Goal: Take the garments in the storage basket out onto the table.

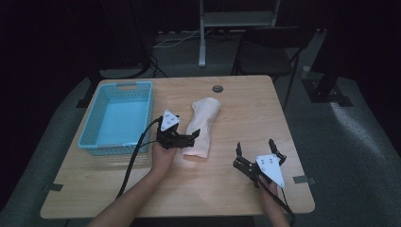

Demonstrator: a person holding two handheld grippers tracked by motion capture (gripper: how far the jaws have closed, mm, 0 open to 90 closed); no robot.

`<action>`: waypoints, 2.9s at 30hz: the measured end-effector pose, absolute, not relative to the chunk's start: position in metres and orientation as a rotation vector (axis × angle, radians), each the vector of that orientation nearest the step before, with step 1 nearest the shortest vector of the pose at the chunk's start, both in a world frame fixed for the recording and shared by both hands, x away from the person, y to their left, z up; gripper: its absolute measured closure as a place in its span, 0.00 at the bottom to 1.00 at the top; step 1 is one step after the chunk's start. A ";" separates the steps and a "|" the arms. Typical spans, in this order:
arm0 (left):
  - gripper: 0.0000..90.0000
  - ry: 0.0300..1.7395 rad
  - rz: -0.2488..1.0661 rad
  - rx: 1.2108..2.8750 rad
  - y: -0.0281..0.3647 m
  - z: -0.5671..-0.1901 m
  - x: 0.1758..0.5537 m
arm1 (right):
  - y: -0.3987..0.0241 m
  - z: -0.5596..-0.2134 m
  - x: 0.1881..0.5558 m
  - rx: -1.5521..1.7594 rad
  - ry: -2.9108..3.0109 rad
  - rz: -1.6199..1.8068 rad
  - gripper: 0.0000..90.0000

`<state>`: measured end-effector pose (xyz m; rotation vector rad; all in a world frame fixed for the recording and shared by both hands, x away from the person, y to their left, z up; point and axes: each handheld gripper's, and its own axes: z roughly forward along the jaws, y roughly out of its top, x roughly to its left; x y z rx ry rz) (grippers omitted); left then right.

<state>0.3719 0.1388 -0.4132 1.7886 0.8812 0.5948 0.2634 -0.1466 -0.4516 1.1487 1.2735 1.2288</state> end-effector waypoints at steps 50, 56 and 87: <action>0.03 0.786 0.592 1.674 0.231 -0.426 0.269 | -0.147 -0.452 0.263 1.149 1.271 1.225 0.00; 0.03 0.809 0.574 1.652 0.246 -0.426 0.261 | -0.146 -0.452 0.263 1.148 1.270 1.224 0.00; 0.03 0.923 0.575 1.641 0.286 -0.437 0.247 | -0.147 -0.452 0.263 1.148 1.270 1.224 0.00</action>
